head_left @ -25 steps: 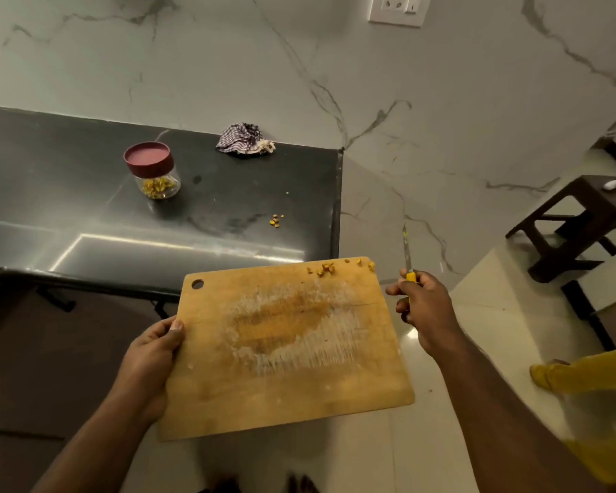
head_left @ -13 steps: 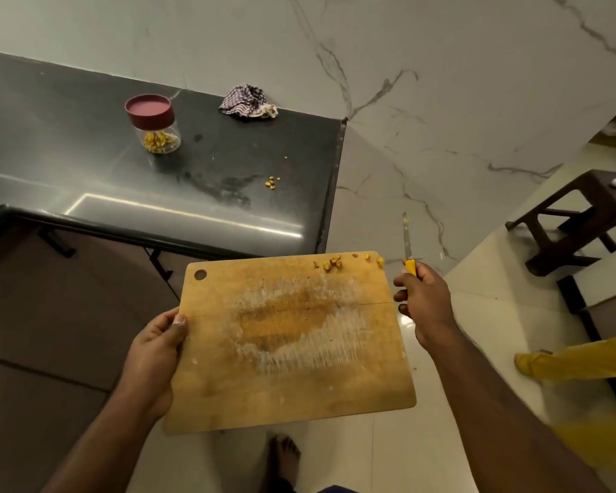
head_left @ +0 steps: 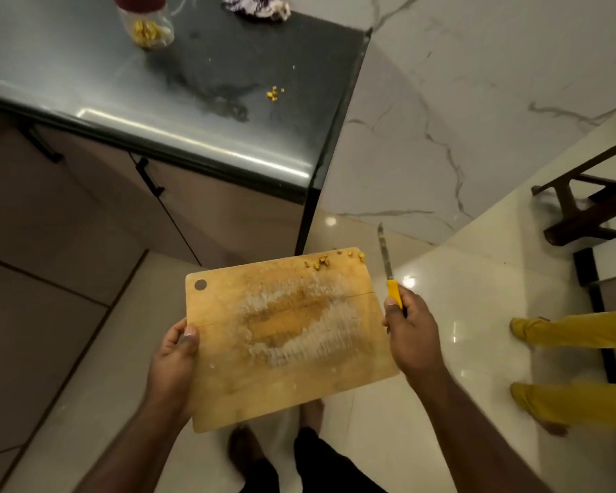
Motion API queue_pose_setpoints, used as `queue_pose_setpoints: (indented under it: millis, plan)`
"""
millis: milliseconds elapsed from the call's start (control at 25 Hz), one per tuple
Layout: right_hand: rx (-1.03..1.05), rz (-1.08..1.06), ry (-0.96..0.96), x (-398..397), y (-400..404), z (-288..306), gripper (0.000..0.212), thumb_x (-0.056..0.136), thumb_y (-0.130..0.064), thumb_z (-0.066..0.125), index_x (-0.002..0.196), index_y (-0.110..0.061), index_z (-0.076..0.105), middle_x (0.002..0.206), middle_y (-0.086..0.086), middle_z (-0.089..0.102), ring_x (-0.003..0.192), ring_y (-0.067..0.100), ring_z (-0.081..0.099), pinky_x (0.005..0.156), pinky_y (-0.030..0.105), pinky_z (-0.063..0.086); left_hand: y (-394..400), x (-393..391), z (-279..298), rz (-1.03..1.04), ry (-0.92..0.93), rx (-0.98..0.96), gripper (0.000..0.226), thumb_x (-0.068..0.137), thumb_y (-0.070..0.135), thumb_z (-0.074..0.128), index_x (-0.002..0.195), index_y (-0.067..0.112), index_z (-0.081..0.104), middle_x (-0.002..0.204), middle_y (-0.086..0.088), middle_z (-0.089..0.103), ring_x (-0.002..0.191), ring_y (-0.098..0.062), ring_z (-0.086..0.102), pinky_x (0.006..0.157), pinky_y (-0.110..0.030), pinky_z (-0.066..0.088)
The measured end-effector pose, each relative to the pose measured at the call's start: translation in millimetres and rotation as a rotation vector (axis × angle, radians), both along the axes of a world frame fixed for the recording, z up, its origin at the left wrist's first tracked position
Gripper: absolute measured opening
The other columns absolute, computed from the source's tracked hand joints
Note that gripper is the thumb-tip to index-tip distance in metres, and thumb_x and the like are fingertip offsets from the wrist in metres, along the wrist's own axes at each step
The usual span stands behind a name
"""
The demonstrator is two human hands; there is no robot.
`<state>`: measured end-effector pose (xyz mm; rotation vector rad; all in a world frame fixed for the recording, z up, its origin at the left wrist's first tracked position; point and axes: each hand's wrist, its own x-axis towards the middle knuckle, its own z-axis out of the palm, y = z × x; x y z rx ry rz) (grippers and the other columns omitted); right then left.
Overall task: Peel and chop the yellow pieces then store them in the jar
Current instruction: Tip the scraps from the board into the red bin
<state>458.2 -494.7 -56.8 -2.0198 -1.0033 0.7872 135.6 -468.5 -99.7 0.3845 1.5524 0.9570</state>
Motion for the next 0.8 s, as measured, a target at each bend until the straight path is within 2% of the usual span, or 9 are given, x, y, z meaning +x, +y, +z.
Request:
queue_pose_setpoints:
  millis: [80, 160, 200, 280, 360, 520, 640, 800]
  plan:
    - [-0.062, 0.115, -0.025, -5, -13, -32, 0.032, 0.101, -0.023, 0.048, 0.132, -0.020, 0.057, 0.111, -0.002, 0.058, 0.101, 0.016, 0.060, 0.091, 0.041, 0.052, -6, 19, -28, 0.042, -0.017, -0.022, 0.022, 0.104, 0.025, 0.049, 0.120, 0.025, 0.063, 0.115, -0.012, 0.070, 0.103, -0.039, 0.067, 0.084, -0.068, 0.052]
    - [-0.094, 0.178, -0.012, -1, -23, -65, 0.035, 0.099, -0.022, 0.050, 0.134, -0.020, 0.056, 0.112, -0.003, 0.056, 0.104, 0.013, 0.058, 0.095, 0.040, 0.050, -12, 40, -58, 0.087, -0.031, -0.045, 0.023, 0.104, 0.024, 0.050, 0.122, 0.023, 0.063, 0.116, -0.013, 0.070, 0.104, -0.040, 0.067, 0.084, -0.068, 0.052]
    - [-0.112, 0.214, -0.009, 5, -26, -84, 0.036, 0.098, -0.020, 0.050, 0.133, -0.019, 0.057, 0.111, -0.003, 0.055, 0.102, 0.008, 0.055, 0.097, 0.034, 0.048, -16, 52, -76, 0.119, -0.037, -0.064, 0.023, 0.104, 0.023, 0.050, 0.122, 0.022, 0.063, 0.116, -0.014, 0.070, 0.103, -0.040, 0.068, 0.084, -0.067, 0.053]
    - [-0.156, 0.306, -0.023, 20, -27, -123, 0.037, 0.098, -0.012, 0.052, 0.134, -0.018, 0.057, 0.110, -0.003, 0.050, 0.098, -0.006, 0.049, 0.089, 0.009, 0.040, -21, 78, -109, 0.174, -0.046, -0.102, 0.021, 0.104, 0.022, 0.049, 0.120, 0.020, 0.063, 0.113, -0.013, 0.072, 0.099, -0.039, 0.069, 0.080, -0.064, 0.055]
    - [-0.206, 0.412, -0.038, 37, -28, -160, 0.038, 0.098, -0.011, 0.051, 0.135, -0.018, 0.056, 0.112, -0.003, 0.049, 0.096, -0.009, 0.047, 0.082, 0.001, 0.035, -27, 102, -145, 0.225, -0.073, -0.140, 0.023, 0.105, 0.020, 0.046, 0.120, 0.018, 0.064, 0.112, -0.013, 0.072, 0.096, -0.037, 0.071, 0.074, -0.057, 0.059]
    - [-0.245, 0.544, -0.106, 64, -24, -223, 0.036, 0.100, -0.012, 0.049, 0.135, -0.019, 0.057, 0.116, -0.006, 0.047, 0.095, -0.001, 0.048, 0.082, 0.004, 0.034, -40, 140, -200, 0.346, -0.182, -0.176, 0.030, 0.106, 0.017, 0.043, 0.131, 0.017, 0.058, 0.122, -0.015, 0.068, 0.103, -0.041, 0.068, 0.077, -0.059, 0.057]
    - [-0.272, 0.613, -0.161, 78, -16, -265, 0.037, 0.100, -0.012, 0.049, 0.136, -0.018, 0.057, 0.113, -0.006, 0.045, 0.096, 0.004, 0.048, 0.086, 0.010, 0.036, -45, 160, -228, 0.425, -0.212, -0.240, 0.029, 0.106, 0.017, 0.041, 0.129, 0.021, 0.058, 0.119, -0.011, 0.068, 0.101, -0.038, 0.068, 0.079, -0.060, 0.055]
    - [-0.300, 0.579, -0.203, 88, 0, -309, 0.035, 0.096, -0.012, 0.053, 0.129, -0.020, 0.064, 0.112, -0.004, 0.054, 0.100, 0.014, 0.056, 0.088, 0.026, 0.048, -44, 177, -261, 0.399, -0.161, -0.259, 0.029, 0.106, 0.017, 0.043, 0.130, 0.021, 0.059, 0.119, -0.011, 0.070, 0.101, -0.037, 0.069, 0.076, -0.055, 0.058]
